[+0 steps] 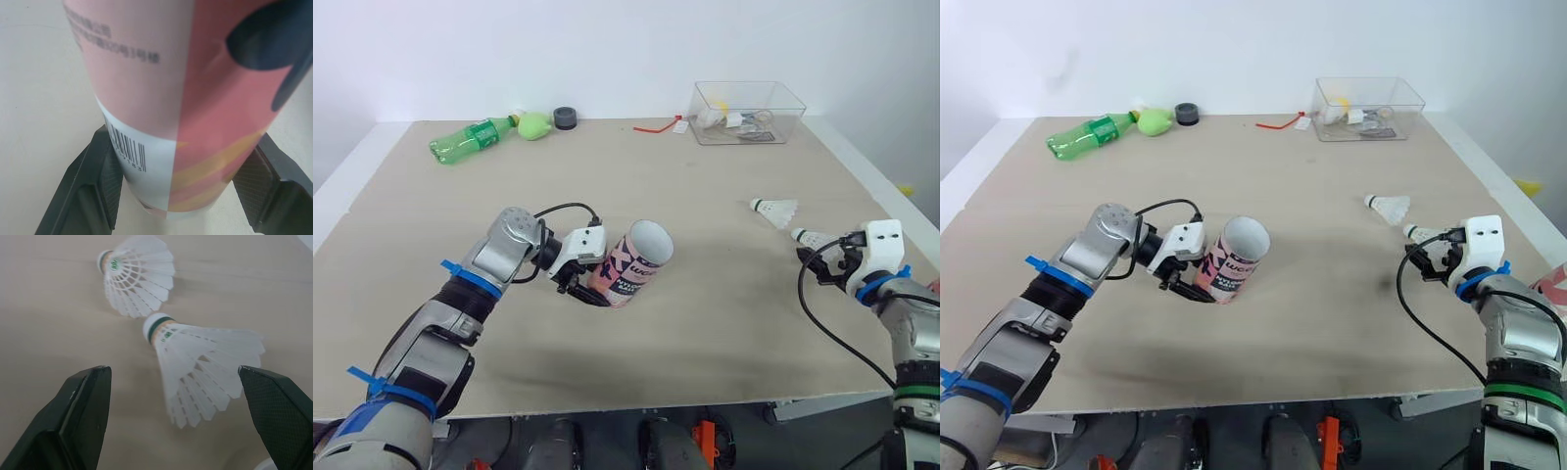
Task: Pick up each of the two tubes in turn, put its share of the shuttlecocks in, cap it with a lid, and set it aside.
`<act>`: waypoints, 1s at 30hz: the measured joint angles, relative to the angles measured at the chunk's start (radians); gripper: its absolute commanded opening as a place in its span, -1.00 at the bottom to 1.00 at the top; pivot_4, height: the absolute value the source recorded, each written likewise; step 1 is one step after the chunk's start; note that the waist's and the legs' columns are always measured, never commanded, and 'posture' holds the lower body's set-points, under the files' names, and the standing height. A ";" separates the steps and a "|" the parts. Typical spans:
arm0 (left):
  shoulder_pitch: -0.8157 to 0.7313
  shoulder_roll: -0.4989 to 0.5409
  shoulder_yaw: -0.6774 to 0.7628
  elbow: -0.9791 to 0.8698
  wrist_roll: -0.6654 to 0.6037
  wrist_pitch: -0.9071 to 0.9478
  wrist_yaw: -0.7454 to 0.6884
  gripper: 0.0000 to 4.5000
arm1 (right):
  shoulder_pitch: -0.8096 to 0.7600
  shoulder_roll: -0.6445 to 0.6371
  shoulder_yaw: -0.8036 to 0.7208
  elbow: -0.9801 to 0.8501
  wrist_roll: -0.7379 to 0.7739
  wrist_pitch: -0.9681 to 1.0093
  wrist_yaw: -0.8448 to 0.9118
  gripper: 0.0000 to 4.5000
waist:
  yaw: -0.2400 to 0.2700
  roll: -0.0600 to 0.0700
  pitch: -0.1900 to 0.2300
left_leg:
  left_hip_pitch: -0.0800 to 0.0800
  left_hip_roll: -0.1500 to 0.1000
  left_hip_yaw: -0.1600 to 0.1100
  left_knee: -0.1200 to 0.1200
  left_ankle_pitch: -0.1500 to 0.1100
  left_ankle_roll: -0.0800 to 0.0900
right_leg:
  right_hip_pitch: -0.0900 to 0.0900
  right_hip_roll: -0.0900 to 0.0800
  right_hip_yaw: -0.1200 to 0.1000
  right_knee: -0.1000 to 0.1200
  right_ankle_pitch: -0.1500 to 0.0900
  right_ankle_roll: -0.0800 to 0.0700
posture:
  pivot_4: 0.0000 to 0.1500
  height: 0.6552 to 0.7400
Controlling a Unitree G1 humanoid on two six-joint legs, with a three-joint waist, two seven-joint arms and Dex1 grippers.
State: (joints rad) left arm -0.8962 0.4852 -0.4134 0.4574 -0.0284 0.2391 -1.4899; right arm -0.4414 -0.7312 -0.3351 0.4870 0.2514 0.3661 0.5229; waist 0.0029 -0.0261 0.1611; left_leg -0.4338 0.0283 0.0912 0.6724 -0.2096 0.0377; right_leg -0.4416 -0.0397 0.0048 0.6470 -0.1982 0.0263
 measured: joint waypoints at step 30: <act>0.001 0.007 0.002 0.009 -0.002 0.003 -0.009 0.19 | 0.031 -0.191 0.087 -0.427 -0.010 -0.220 0.296 -0.99 | -0.003 0.004 0.001 | 0.003 0.001 0.000 -0.001 0.000 0.000 | 0.001 0.002 0.001 0.000 -0.001 0.000 | 1.00 1.00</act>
State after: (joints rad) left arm -0.8954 0.4922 -0.4112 0.4666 -0.0301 0.2425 -1.4986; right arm -0.4105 -0.9220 -0.2480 0.0602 0.2411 0.1456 0.8190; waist 0.0003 -0.0217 0.1621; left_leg -0.4311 0.0293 0.0914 0.6717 -0.2096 0.0377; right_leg -0.4406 -0.0377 0.0059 0.6471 -0.1987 0.0259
